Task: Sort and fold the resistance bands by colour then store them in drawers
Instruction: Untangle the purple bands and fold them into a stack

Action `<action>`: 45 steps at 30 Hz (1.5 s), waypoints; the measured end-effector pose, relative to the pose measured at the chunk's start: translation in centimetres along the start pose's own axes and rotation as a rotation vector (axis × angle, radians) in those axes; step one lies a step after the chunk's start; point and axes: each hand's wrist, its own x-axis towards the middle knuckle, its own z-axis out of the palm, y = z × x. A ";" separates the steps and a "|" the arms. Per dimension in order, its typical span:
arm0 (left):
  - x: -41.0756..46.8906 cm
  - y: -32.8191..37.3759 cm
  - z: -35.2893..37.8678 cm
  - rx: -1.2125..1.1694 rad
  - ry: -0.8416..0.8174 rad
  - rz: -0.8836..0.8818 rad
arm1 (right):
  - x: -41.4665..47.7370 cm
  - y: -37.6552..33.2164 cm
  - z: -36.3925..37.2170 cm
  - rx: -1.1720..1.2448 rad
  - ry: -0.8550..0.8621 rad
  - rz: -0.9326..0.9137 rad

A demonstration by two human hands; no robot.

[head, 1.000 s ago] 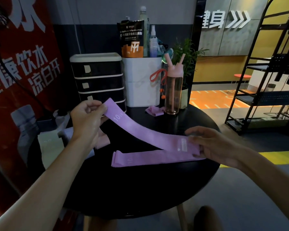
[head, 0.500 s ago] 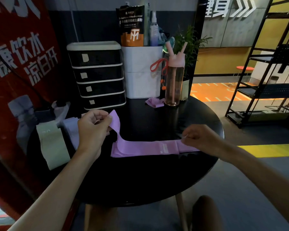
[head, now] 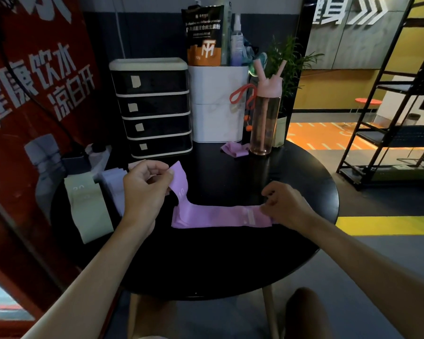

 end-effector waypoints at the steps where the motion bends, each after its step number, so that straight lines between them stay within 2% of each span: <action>1: -0.1 0.1 -0.1 -0.013 0.005 0.000 | 0.1 0.0 -0.1 0.094 0.028 0.018; 5: -0.2 -0.1 -0.4 -0.069 0.037 -0.005 | 0.4 0.5 -1.6 0.341 0.150 0.071; 9: -0.6 -1.3 -0.5 -0.014 0.058 -0.041 | 0.6 2.3 -3.6 0.274 0.321 0.043; 14: -2.5 -2.8 -0.3 0.171 0.009 0.006 | -0.1 5.3 -4.3 0.208 0.324 0.057; 19: -3.6 -4.1 -0.3 0.338 -0.071 0.061 | -0.3 7.3 -3.2 0.207 0.411 0.020; 24: -3.7 -4.6 -0.4 0.406 -0.100 0.102 | 0.6 9.2 -2.2 0.222 0.377 -0.005; 29: -3.6 -5.1 -0.6 0.460 -0.128 0.118 | 1.4 9.9 -1.5 0.138 0.337 -0.074; 31: -3.5 -5.2 -0.9 0.496 -0.206 0.135 | 1.0 10.0 -1.8 0.084 0.282 -0.133; 34: -3.0 -5.5 -1.8 0.630 -0.452 0.298 | 0.0 10.0 -3.0 0.072 0.095 -0.197; 37: -2.1 -5.6 -2.1 0.785 -0.631 0.343 | -0.9 9.8 -3.8 0.035 -0.067 -0.229; 41: -1.2 -6.2 -2.3 0.719 -0.709 0.332 | -0.9 9.9 -3.9 -0.056 -0.096 -0.308; 45: -0.6 -6.5 -2.0 0.680 -0.704 0.352 | -0.7 10.0 -3.7 -0.063 -0.055 -0.321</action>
